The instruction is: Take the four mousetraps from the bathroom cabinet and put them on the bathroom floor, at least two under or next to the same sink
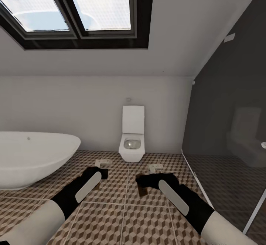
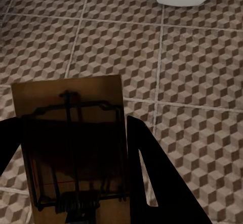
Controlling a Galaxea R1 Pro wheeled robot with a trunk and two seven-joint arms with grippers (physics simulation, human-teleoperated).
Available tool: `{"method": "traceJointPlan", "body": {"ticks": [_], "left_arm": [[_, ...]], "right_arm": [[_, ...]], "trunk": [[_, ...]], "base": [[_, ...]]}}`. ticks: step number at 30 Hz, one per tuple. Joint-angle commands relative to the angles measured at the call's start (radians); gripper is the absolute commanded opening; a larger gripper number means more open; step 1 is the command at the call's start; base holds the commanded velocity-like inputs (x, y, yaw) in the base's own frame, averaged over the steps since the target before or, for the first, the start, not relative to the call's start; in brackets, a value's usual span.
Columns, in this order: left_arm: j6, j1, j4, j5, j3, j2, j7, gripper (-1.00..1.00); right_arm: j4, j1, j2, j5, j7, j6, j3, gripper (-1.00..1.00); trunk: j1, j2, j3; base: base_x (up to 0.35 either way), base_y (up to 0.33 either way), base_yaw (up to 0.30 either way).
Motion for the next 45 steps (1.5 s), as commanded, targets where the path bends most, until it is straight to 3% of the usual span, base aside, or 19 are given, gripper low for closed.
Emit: {"method": "traceJointPlan", "body": {"ticks": [1, 11, 18, 23, 29, 38, 45], "left_arm": [[0.007, -0.001, -0.008, 0.006, -0.002, 0.001, 0.017, -1.00], [0.023, 0.000, -0.032, 0.013, 0.009, 0.004, 0.063, -1.00], [0.023, 0.002, -0.036, 0.014, 0.013, 0.008, 0.068, -1.00], [0.025, 0.002, -0.038, 0.014, 0.037, 0.009, 0.068, -1.00], [0.042, 0.002, -0.042, 0.013, 0.072, 0.009, 0.068, -1.00], [0.070, 0.002, -0.041, 0.011, 0.081, 0.008, 0.066, -1.00], [0.074, 0.002, -0.039, 0.013, 0.082, 0.008, 0.060, -1.00]], "right_arm": [[-0.006, -0.002, -0.003, -0.014, -0.010, 0.003, -0.001, -1.00], [-0.021, -0.002, -0.008, -0.012, -0.016, 0.019, -0.012, -1.00], [-0.022, -0.001, -0.004, 0.048, -0.028, 0.021, -0.017, -1.00], [-0.022, 0.000, 0.000, 0.070, -0.030, 0.022, -0.018, -1.00], [-0.022, 0.000, 0.003, 0.078, -0.031, 0.022, -0.017, -1.00], [-0.021, 0.000, 0.006, 0.081, -0.031, 0.022, -0.016, -1.00], [-0.021, 0.000, 0.006, 0.082, -0.031, 0.022, -0.016, -1.00]], "trunk": [[0.000, -0.001, -0.001], [0.000, -0.001, -0.001], [0.000, -0.001, -0.001], [0.000, -0.001, -0.001], [0.000, -0.001, -0.001], [0.000, -0.001, -0.001], [0.027, -0.050, -0.023]], "base": [[0.000, 0.000, 0.000], [0.000, 0.000, 0.000], [0.000, 0.000, 0.000], [0.000, 0.000, 0.000], [0.000, 0.000, 0.000], [0.000, 0.000, 0.000], [0.000, 0.000, 0.000]]}}
